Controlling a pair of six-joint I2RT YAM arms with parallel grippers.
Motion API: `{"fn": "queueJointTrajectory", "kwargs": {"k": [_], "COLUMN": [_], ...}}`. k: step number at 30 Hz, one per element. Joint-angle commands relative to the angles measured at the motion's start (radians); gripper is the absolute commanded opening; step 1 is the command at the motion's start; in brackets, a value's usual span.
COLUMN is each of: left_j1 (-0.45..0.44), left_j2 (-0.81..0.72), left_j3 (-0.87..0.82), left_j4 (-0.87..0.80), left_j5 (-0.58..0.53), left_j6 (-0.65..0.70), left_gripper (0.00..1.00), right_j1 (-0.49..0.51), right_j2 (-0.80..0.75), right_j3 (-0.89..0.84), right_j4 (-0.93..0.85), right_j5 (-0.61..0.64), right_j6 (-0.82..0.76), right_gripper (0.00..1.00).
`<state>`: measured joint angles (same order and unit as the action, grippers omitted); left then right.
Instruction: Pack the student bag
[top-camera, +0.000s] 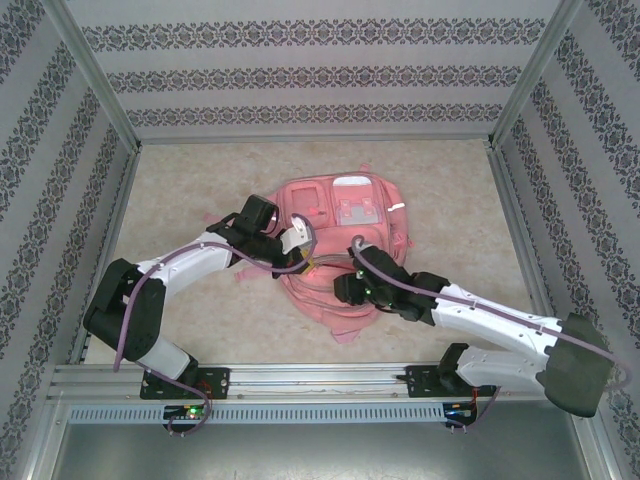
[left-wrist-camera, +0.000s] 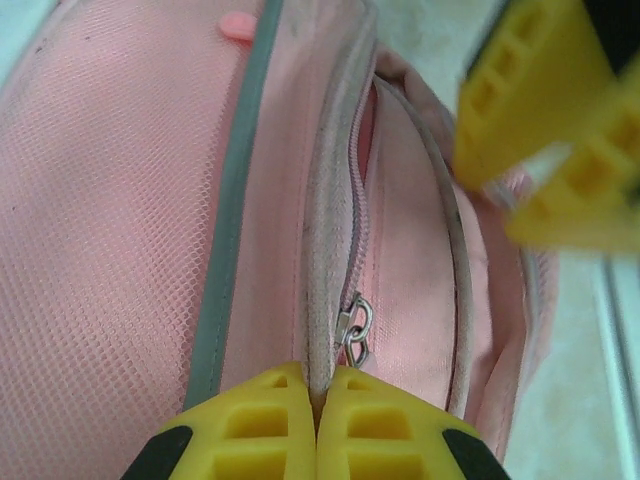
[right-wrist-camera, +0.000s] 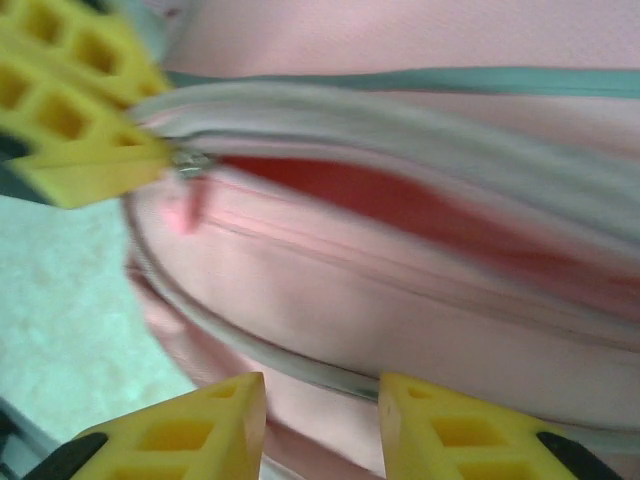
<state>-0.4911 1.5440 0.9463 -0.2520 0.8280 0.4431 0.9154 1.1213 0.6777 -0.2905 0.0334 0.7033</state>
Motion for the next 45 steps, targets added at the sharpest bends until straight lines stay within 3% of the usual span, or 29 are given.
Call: {"fn": "queueJointTrajectory", "kwargs": {"k": [1,8,12,16,20,24,29,34,45], "left_j1": [-0.016,-0.028,-0.047,-0.052,-0.059,-0.080,-0.109,-0.120,-0.140], "left_j2": [-0.062,-0.116,-0.108,-0.121,-0.120,-0.110,-0.103,-0.125,-0.149], "left_j3": [-0.041,-0.066,-0.078,-0.093,-0.095,-0.100,-0.119,-0.157,-0.168], "left_j4": [0.120,0.174,0.184,0.205,0.205,0.214,0.280,0.375,0.393], "left_j5": [0.060,-0.001,0.019,0.012,-0.002,-0.029,-0.057,-0.065,-0.070], "left_j6": [-0.337,-0.764,-0.865,-0.929,-1.023,-1.100,-1.183,-1.255,-1.273], "left_gripper": [0.00,0.00,0.00,0.00,0.00,0.00,0.00,0.00,0.00], "right_j1": [0.047,0.103,0.158,0.187,0.196,0.193,0.179,0.156,0.148], "right_j2": [0.055,0.156,0.168,0.120,-0.024,-0.123,-0.134,-0.097,0.079], "right_j3": [0.032,0.120,0.145,0.039,-0.220,-0.326,-0.391,-0.405,-0.367], "right_j4": [0.097,0.089,0.024,0.119,0.478,0.649,0.789,0.836,0.911], "right_j5": [0.112,0.199,0.360,0.396,0.215,0.223,0.208,0.262,0.383], "right_j6": [0.030,0.016,-0.025,-0.397,-0.853,-1.021,-1.112,-1.099,-1.060], "right_gripper": [0.38,0.49,0.49,0.47,0.47,0.43,0.45,0.46,0.28]}}
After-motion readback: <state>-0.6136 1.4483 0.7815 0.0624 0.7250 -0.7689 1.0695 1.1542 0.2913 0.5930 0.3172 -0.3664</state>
